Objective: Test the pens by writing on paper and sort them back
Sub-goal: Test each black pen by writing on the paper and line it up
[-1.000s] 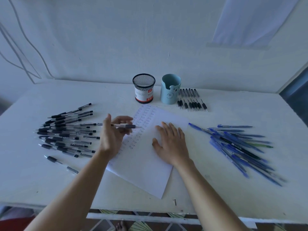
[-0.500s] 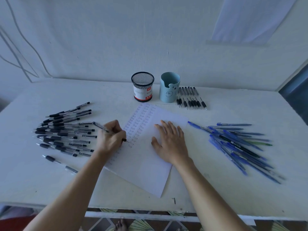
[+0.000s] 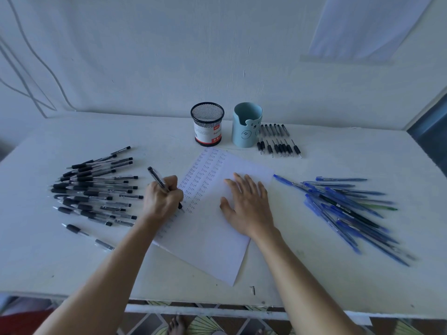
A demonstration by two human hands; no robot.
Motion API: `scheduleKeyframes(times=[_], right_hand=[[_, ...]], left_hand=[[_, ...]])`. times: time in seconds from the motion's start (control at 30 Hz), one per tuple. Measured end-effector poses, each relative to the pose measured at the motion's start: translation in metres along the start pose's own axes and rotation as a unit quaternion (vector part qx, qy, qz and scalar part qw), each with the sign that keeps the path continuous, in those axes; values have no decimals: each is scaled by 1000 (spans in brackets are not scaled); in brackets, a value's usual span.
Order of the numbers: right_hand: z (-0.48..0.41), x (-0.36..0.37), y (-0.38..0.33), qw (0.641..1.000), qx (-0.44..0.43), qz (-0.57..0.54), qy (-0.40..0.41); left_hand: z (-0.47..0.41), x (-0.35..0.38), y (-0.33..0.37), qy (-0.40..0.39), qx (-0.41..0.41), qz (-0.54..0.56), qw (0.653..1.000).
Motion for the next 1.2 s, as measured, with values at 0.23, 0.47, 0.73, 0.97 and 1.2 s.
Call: scheduleKeyframes(times=[0.23, 0.47, 0.73, 0.97, 1.2], right_hand=[[0, 0, 0, 1000, 2, -2, -7], [0, 0, 0, 1000, 2, 2, -11], [0, 0, -1, 1000, 3, 2, -4], [0, 0, 0, 1000, 4, 4, -9], [0, 1, 0, 1000, 6, 4, -12]], left_hand=[[0, 1, 0, 7, 3, -5, 1000], [-1, 1, -3, 6, 14, -7, 1000], [-1, 4, -3, 1, 16, -25, 1000], [1, 6, -1, -1, 25, -33, 999], [1, 6, -1, -7, 24, -28, 999]])
Point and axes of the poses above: each hand's wrist, its own z-axis away from the middle knuckle, its own x-axis out of the palm, y = z × x, the point moved 2 cm from there along -z, towards the middle knuckle, and after that the axes turned 4 degrees about -y, right-handed, at the moved point
